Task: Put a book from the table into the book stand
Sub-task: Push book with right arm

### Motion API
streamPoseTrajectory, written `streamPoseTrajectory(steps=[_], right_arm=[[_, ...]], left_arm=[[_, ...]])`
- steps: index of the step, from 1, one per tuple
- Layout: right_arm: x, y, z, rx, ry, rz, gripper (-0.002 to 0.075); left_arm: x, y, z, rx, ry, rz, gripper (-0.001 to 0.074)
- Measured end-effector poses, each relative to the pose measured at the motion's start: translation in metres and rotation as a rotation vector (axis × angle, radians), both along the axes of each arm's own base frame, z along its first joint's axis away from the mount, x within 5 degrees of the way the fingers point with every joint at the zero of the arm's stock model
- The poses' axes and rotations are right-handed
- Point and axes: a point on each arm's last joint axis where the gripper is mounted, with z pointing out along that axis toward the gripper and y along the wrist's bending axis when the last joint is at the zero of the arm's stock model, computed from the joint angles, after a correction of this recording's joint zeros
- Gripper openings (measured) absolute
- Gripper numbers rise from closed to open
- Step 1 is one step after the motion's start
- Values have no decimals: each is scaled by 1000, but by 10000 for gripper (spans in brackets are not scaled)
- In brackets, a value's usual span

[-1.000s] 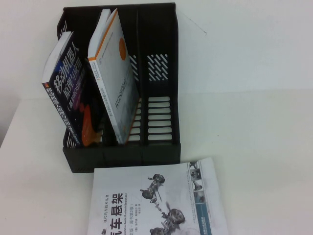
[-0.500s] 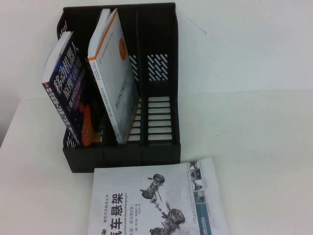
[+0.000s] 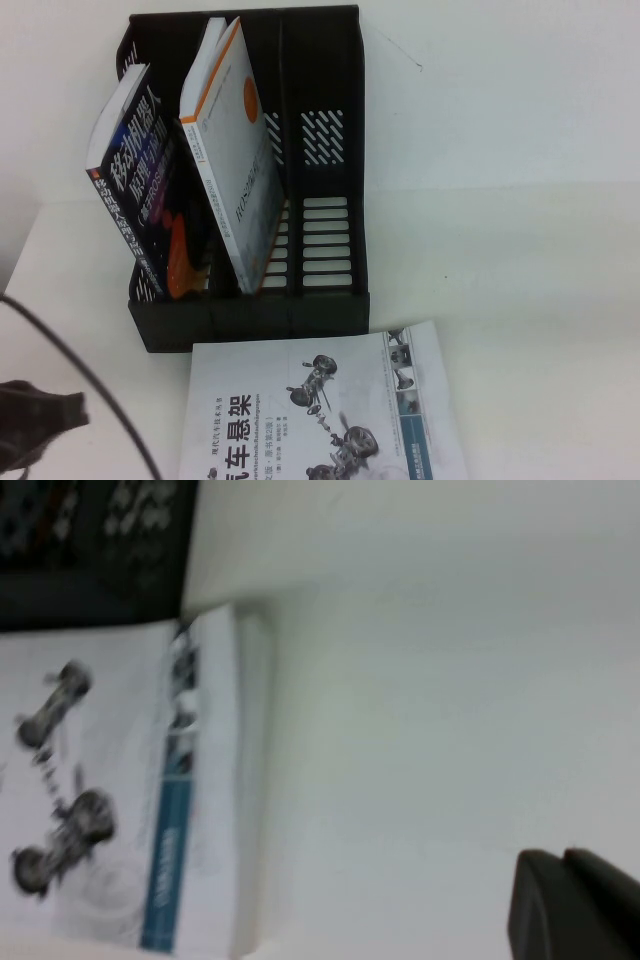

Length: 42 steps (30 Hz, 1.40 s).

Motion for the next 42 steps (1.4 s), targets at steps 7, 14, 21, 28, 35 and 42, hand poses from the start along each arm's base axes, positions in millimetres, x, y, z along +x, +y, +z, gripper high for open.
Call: streamPoseTrajectory(steps=[7,14,21,28,35,42], right_arm=[[40,39,-47,25,142,157,-2],[56,84,-102,-33,260,240,-2],[65,118,-136,-82,330,311,-2],[79,137,-139,-72,336,329,-1],[85,158,-135,-63,323,382,-1],[84,184,-130,-39,301,431,-1]], left_arm=[[35,-16,-29,-164,151,-80,-3],[54,-21,-50,-217,215,-99,-3],[58,-20,-53,-198,203,-84,-3],[58,-18,-53,-174,194,-87,-3],[59,-18,-52,-169,187,-84,-3],[62,-15,-51,-206,171,-48,-3]])
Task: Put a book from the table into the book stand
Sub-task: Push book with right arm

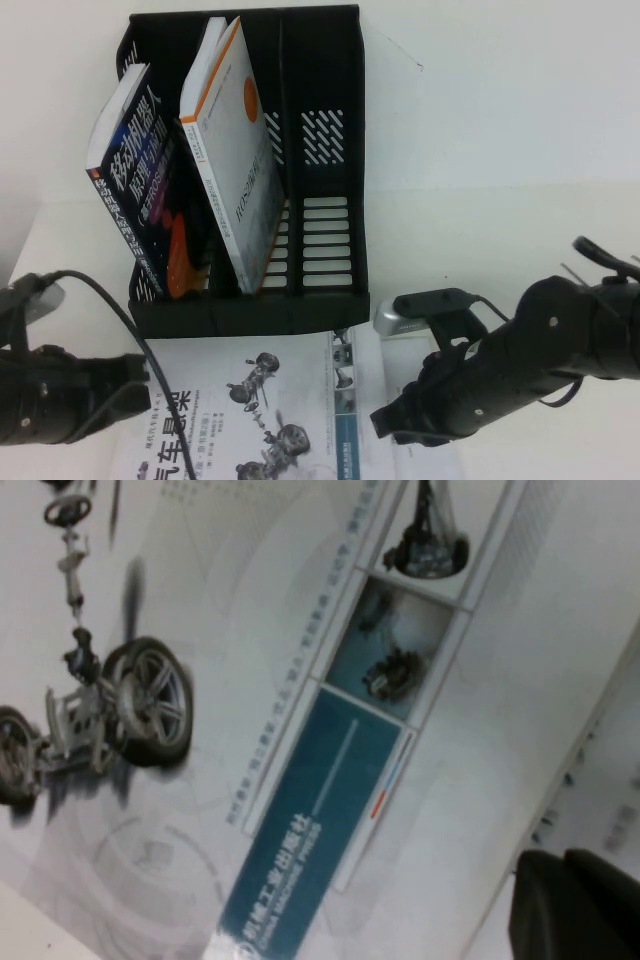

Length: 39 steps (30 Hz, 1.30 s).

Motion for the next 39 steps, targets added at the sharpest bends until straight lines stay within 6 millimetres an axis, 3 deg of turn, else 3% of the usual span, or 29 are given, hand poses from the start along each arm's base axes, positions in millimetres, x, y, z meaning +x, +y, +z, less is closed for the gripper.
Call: streamPoseTrajectory(steps=[3,7,11,18,23,26,33,39], right_arm=[[0,5,-4,-3,8,7,-1],[1,4,-5,-8,9,-17,-1],[1,2,8,-6,-23,-39,-1],[-6,-7,53,65,-92,-50,-1],[-20,1,56,74,-52,29,-1],[-24,4,48,72,-45,38,-1],[-19,14,35,106,-74,44,-1],[-16,20,17,115,-37,49,-1]], left_arm=[[2,11,3,-47,-10,47,-3],[0,40,5,-118,-5,106,-3],[-1,65,0,-248,7,119,-3],[16,73,-26,-400,76,-43,-3],[37,82,-38,-453,120,-87,7],[43,86,-47,-445,149,-91,80],[46,93,-72,-393,238,-47,396],[48,94,-90,-420,290,-27,446]])
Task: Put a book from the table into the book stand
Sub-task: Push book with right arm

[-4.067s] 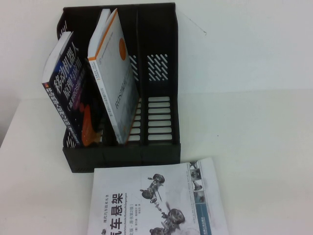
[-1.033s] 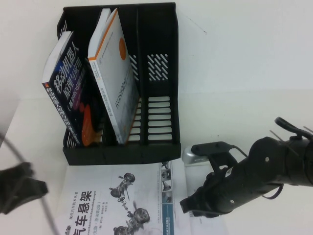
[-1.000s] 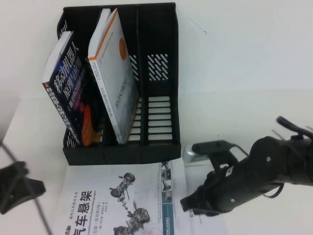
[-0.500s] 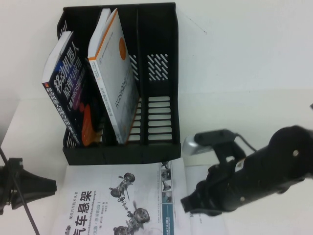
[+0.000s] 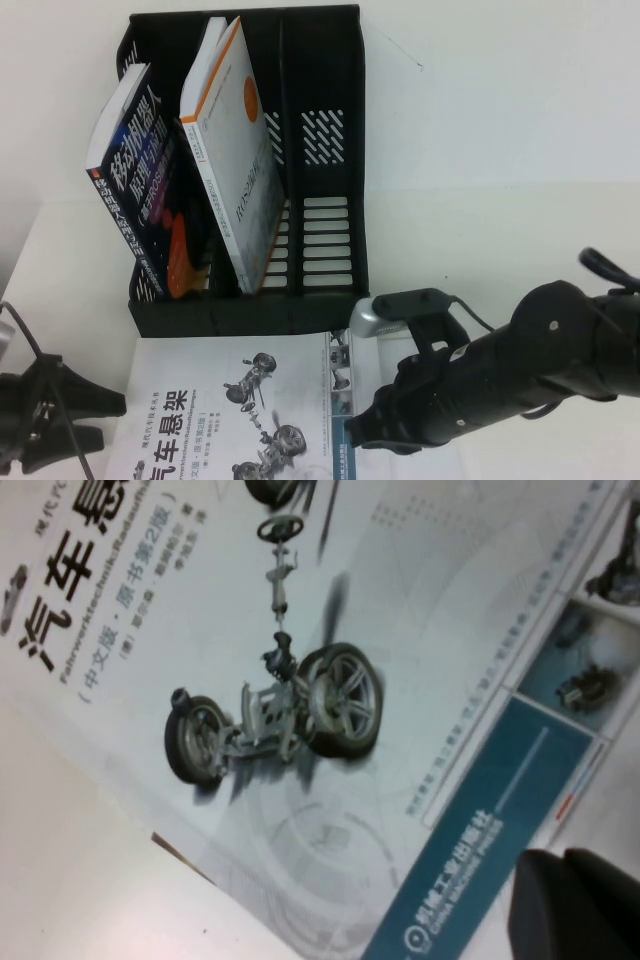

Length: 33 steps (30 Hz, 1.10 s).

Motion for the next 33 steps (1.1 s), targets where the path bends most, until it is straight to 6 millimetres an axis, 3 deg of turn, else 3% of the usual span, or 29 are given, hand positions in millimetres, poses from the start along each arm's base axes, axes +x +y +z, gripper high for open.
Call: streamPoseTrajectory(steps=[12,21,33], right_arm=[[3,7,-4,75,-4,-7,-1],[5,7,-3,79,-28,-20,-1],[12,4,-2,78,-56,-98,-1]], left_arm=[[7,-4,-32,-166,67,40,447],[10,-15,-40,-272,69,-13,438],[10,-16,-45,-294,79,-22,218]])
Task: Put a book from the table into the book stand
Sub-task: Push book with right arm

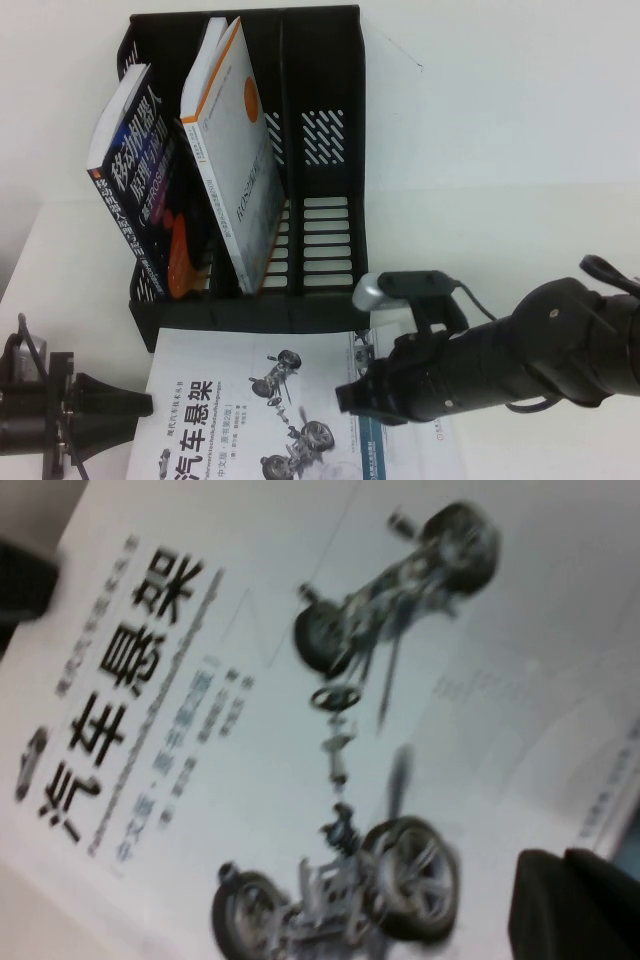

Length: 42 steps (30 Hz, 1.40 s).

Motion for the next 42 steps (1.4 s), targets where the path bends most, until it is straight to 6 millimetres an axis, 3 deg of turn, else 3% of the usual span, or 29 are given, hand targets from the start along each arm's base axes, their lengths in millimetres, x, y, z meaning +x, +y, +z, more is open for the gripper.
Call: streamPoseTrajectory(steps=[5,10,15,21,25,36,42], right_arm=[[14,-16,0,5,24,-83,-1],[32,-44,-2,-9,64,-193,-1],[37,-67,-8,-28,171,-176,-1],[31,-73,-31,-141,267,-120,-1],[32,-73,-35,-158,281,-106,-1],[34,-73,-35,-128,272,-76,0],[31,-74,-17,-107,225,-70,0]], left_arm=[[0,0,0,-2,0,-1,237],[0,0,0,0,0,-2,298],[0,-2,0,3,1,-6,309],[0,-2,0,3,2,-6,311],[0,-1,-1,13,5,-3,312],[0,-2,-5,10,18,-2,312],[0,-2,-7,5,22,-1,312]])
